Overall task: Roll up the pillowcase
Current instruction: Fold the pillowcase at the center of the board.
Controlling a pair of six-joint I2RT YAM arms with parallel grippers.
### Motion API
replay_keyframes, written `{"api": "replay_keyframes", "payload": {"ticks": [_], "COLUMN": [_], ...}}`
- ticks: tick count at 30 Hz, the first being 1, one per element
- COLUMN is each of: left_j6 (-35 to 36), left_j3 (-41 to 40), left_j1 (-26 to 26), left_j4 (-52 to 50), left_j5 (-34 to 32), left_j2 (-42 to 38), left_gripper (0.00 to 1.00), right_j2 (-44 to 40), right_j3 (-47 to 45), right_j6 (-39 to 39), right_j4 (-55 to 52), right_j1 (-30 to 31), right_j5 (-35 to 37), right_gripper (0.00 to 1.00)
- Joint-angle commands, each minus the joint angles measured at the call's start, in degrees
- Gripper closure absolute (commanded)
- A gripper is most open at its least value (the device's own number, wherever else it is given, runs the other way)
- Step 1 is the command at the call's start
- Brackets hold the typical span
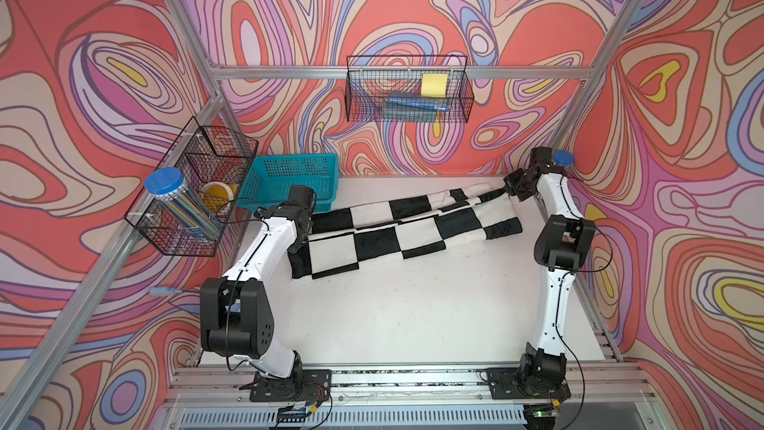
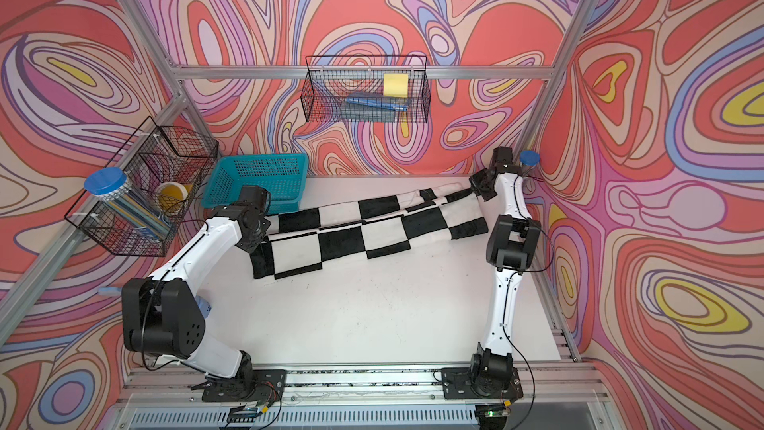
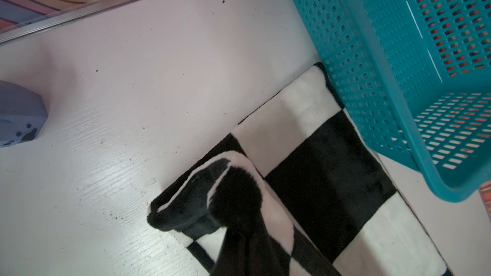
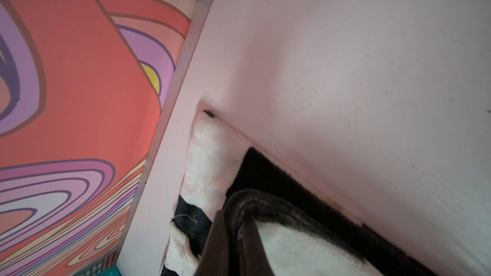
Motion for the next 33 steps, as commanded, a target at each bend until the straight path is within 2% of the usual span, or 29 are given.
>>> {"api": "replay_keyframes", "payload": {"ticks": [1,9,21,33], "left_j6": [2.02,2.3,3.29,3.85], "left_j3": [3.13,6.35,9.2,12.38], "left_j1": [1.05,1.79,3.66,4.33], "left_j4": [1.57,2.63,5.91,7.98], "left_j5": [-2.06,-2.8,-2.36,-1.92], "left_j2": [3.23,8.95,13.77,19.86], "left_gripper": [1.0,1.0,1.0,1.0], "right_j2": [2.14,6.42,6.85,8.29], "right_j3": [2.82,7.91,5.36,5.2], "right_j6": [1.21,3.83,7.52,8.08], "right_j4": [1.15,3.02,9.38,9.73], "right_j1": [-0.1,0.16,0.51,0.6], "right_j5": [0.79,-0.43,-1.63,-1.36], "right_gripper": [1.0,1.0,1.0,1.0]}}
